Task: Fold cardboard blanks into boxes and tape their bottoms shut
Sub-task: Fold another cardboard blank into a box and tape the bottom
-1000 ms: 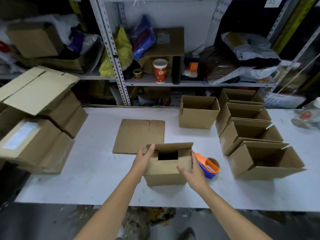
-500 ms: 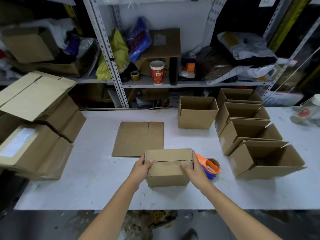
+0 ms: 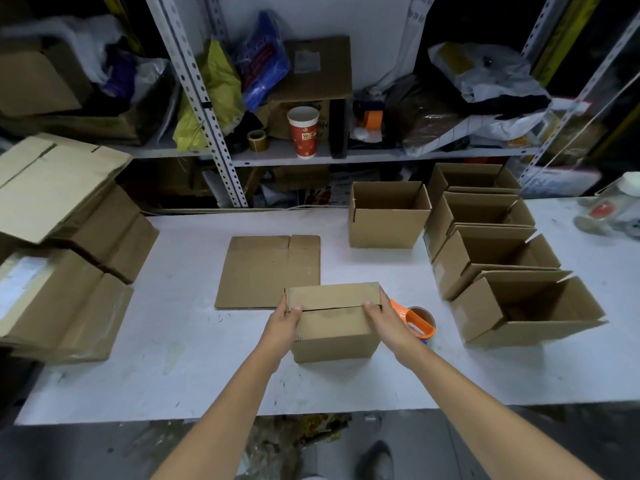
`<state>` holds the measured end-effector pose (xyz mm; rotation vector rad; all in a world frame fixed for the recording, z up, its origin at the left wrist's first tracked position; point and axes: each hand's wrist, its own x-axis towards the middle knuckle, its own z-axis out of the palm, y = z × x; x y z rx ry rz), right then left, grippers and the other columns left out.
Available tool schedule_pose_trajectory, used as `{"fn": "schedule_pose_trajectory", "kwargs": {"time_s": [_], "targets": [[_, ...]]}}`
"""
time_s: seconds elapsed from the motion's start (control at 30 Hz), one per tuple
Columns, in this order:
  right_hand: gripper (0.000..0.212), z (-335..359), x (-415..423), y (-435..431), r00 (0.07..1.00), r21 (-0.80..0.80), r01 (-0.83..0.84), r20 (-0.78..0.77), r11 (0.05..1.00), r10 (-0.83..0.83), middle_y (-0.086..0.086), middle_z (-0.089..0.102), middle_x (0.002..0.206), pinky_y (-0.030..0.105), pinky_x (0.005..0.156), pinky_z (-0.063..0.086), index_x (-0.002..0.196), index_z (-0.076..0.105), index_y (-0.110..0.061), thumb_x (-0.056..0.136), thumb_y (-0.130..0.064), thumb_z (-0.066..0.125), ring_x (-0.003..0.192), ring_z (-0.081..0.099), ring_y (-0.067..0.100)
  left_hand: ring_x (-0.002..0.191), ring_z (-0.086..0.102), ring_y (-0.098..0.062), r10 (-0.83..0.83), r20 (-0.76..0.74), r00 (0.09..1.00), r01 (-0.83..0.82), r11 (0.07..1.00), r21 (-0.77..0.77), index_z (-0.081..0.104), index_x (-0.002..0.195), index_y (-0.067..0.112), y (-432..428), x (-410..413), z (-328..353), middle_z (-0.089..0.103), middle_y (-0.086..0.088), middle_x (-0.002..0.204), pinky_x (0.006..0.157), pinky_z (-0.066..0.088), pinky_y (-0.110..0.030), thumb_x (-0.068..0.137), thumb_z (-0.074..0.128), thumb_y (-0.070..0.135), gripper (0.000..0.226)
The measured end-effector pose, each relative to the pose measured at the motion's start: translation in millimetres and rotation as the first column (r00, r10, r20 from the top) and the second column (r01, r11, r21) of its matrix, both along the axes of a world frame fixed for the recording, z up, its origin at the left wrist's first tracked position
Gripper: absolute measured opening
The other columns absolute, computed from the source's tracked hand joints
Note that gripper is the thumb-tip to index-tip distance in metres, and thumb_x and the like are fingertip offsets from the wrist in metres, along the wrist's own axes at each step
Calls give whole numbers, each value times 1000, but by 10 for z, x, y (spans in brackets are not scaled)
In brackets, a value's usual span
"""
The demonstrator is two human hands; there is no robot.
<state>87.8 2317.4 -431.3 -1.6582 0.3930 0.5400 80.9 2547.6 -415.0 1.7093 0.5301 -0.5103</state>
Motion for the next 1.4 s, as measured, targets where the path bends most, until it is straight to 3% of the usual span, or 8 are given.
{"fn": "schedule_pose_trajectory", "kwargs": {"time_s": [0.07, 0.13, 0.3, 0.57, 0.7, 0.8, 1.17, 1.4], "targets": [[39, -16, 92, -203, 992, 20, 122, -48, 992, -120, -9, 67, 122, 30, 92, 47, 121, 65, -30, 105, -49, 36, 111, 61, 11, 113, 59, -14, 4, 12, 1000, -4, 1000, -4, 41, 148, 34, 20, 31, -9, 59, 5, 132, 96, 49, -34, 106, 43, 35, 42], [41, -145, 209, -460, 992, -335, 102, -39, 937, -122, 3, 70, 118, 39, 95, 48, 102, 71, -24, 102, -49, 38, 104, 62, 23, 108, 60, -12, 17, 12, 1000, -17, 1000, 0, 45, 145, 33, 26, 54, -16, 62, 5, 126, 87, 51, -31, 106, 43, 33, 40], [63, -666, 274, -700, 937, -801, -332, -220, 498, 271, 7, 57, 137, 39, 92, 45, 147, 35, -21, 96, -53, 52, 122, 55, 31, 102, 60, -16, 52, -69, 996, -51, 999, 18, 39, 150, 37, 47, 56, 33, 61, 2, 126, 74, 50, -28, 103, 50, 35, 48], [63, -818, 314, -683, 952, -771, -224, -43, 596, 303, 13, 57, 132, 34, 83, 45, 155, 20, -12, 101, -24, 50, 116, 57, 32, 106, 62, -23, 83, -92, 992, -81, 997, 18, 39, 150, 39, 63, 61, -12, 63, 0, 121, 84, 54, -38, 100, 56, 36, 53], [40, -142, 458, -863, 978, -404, 74, 207, 912, 12, 12, 62, 127, 33, 79, 50, 140, 45, -16, 102, -17, 55, 107, 62, 25, 100, 63, -21, 88, -71, 994, -90, 996, -29, 45, 146, 38, -30, 94, 13, 64, 0, 117, 75, 52, -33, 100, 57, 31, 48], [46, 553, 527, -919, 955, -130, 240, 211, 962, -210, 1, 56, 124, 32, 76, 48, 144, 43, -18, 100, -17, 58, 110, 56, 19, 95, 62, -18, 78, -45, 996, -80, 996, -45, 48, 143, 35, -152, 154, 21, 64, 7, 109, 78, 52, -35, 101, 56, 28, 44], [39, 1151, 640, -341, 844, -253, -516, 15, 818, 537, -12, 65, 116, 31, 87, 55, 121, 56, -37, 86, -49, 69, 106, 64, 18, 98, 61, -19, 14, -3, 1000, -14, 1000, 2, 53, 138, 31, -239, 212, 85, 65, -1, 118, 73, 51, -32, 101, 50, 27, 37], [46, 1088, 770, -287, 751, -304, -640, -52, 706, 658, -9, 65, 115, 29, 83, 56, 124, 59, -31, 84, -50, 72, 104, 65, 19, 123, 54, -23, -72, -12, 997, 73, 983, 169, 44, 148, 31, -179, 222, 201, 56, 0, 140, 99, 49, -37, 101, 46, 41, 48]]}}
